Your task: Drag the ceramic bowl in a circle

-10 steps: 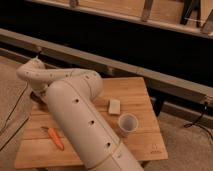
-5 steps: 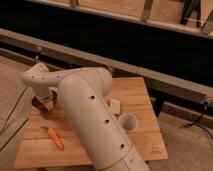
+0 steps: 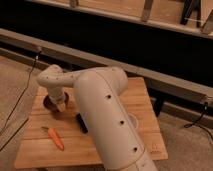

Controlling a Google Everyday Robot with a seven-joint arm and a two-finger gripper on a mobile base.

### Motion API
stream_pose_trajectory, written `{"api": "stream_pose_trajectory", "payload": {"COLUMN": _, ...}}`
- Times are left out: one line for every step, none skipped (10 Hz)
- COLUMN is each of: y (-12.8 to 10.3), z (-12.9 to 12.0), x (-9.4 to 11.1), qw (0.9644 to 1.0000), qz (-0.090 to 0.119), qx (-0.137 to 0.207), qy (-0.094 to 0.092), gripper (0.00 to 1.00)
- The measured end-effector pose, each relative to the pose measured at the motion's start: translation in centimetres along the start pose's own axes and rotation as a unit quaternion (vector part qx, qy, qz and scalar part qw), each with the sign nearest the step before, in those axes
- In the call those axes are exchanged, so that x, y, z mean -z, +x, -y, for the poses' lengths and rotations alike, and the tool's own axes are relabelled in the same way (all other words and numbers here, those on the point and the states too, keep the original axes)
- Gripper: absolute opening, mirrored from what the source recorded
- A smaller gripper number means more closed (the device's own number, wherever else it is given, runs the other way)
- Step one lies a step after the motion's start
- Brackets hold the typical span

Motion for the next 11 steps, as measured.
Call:
{"api": "stream_pose_trajectory", "payload": {"y": 1.4, "z": 0.1, "x": 0.2, "qw": 0.9999, "qz": -0.003, "qx": -0.016, "qy": 0.003, "gripper": 0.0}}
{"api": "stream_pose_trajectory", "payload": {"y": 2.3, "z": 0.2, "x": 0.3, "qw": 0.9996, "qz": -0.005, "qx": -0.026, "qy": 0.005, "gripper": 0.0}}
{"api": "stream_pose_trajectory", "payload": {"y": 3.3, "z": 0.3, "x": 0.5, "qw": 0.9993, "qz": -0.007, "qx": -0.036, "qy": 0.008, "gripper": 0.0}}
{"api": "stream_pose_trajectory", "payload": {"y": 4.2, "z": 0.6, "x": 0.5, "qw": 0.9988, "qz": -0.008, "qx": -0.048, "qy": 0.01, "gripper": 0.0}}
{"api": "stream_pose_trajectory", "payload": {"y": 5.0, "z": 0.9, "x": 0.6, "qw": 0.9982, "qz": -0.009, "qx": -0.058, "qy": 0.012, "gripper": 0.0}}
{"api": "stream_pose_trajectory", "payload": {"y": 5.8, "z": 1.3, "x": 0.6, "qw": 0.9976, "qz": -0.012, "qx": -0.067, "qy": 0.014, "gripper": 0.0}}
{"api": "stream_pose_trajectory", "payload": {"y": 6.5, "z": 1.7, "x": 0.5, "qw": 0.997, "qz": -0.014, "qx": -0.074, "qy": 0.015, "gripper": 0.0}}
{"api": "stream_pose_trajectory", "payload": {"y": 7.4, "z": 2.3, "x": 0.5, "qw": 0.9962, "qz": -0.017, "qx": -0.083, "qy": 0.018, "gripper": 0.0}}
{"api": "stream_pose_trajectory", "payload": {"y": 8.0, "z": 2.8, "x": 0.5, "qw": 0.9955, "qz": -0.019, "qx": -0.091, "qy": 0.019, "gripper": 0.0}}
{"api": "stream_pose_trajectory", "payload": {"y": 8.6, "z": 3.3, "x": 0.5, "qw": 0.9948, "qz": -0.021, "qx": -0.097, "qy": 0.02, "gripper": 0.0}}
{"api": "stream_pose_trajectory", "payload": {"y": 9.3, "z": 3.9, "x": 0.5, "qw": 0.9943, "qz": -0.024, "qx": -0.101, "qy": 0.021, "gripper": 0.0}}
